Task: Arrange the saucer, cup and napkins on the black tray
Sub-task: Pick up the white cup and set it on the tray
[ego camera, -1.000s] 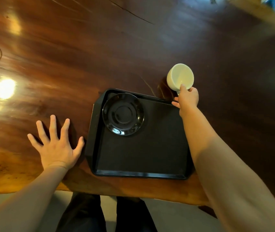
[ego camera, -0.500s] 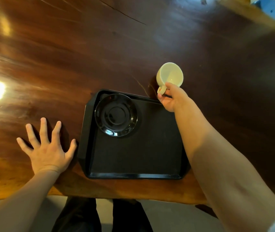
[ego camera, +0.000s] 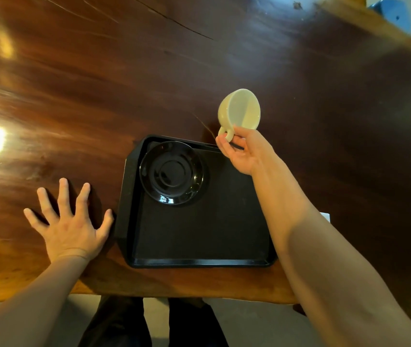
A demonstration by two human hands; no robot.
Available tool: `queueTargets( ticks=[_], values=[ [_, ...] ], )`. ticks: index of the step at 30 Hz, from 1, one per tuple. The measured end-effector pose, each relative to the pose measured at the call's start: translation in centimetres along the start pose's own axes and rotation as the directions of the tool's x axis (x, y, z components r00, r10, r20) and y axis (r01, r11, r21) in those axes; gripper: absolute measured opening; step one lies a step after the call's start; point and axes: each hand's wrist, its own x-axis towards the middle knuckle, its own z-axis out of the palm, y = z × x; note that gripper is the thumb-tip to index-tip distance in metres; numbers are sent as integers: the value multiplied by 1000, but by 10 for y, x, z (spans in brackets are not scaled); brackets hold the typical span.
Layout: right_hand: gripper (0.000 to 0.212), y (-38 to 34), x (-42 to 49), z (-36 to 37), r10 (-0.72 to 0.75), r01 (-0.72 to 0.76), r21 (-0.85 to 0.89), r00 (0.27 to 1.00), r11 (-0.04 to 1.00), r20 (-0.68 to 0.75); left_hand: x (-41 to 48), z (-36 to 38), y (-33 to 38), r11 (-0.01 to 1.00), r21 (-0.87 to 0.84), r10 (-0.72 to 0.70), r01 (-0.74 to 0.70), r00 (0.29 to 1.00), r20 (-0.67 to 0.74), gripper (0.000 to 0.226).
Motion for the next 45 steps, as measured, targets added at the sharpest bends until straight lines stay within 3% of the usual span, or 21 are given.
queueTargets(
  ticks=[5,11,28,39,43,45],
  values=[
    [43,18,-16,-12,-31,33,-60,999,998,36,1,-1,1,1000,-24,-1,1,1000,-1,83],
    [46,42,-30,-45,-40,35,-253,999,967,-15,0,-1,0,999,-27,18,-19,999,-26,81],
    [49,49,-38,-113,-82,52,-165,981,985,-179,-3,2,1,1000,-28,6,-7,999,-38,79],
    [46,57,-31,-134,-76,49,-136,976,990,-202,-4,2,1,999,-45,21,-24,997,-76,77],
    [38,60,-27,-138,-131,81,-236,970,968,-205,-3,3,2,999,-44,19,-22,997,-72,76],
    [20,62,-26,-143,-204,112,-384,956,916,-208,-2,3,2,999,-38,23,-25,997,-72,75]
  ],
)
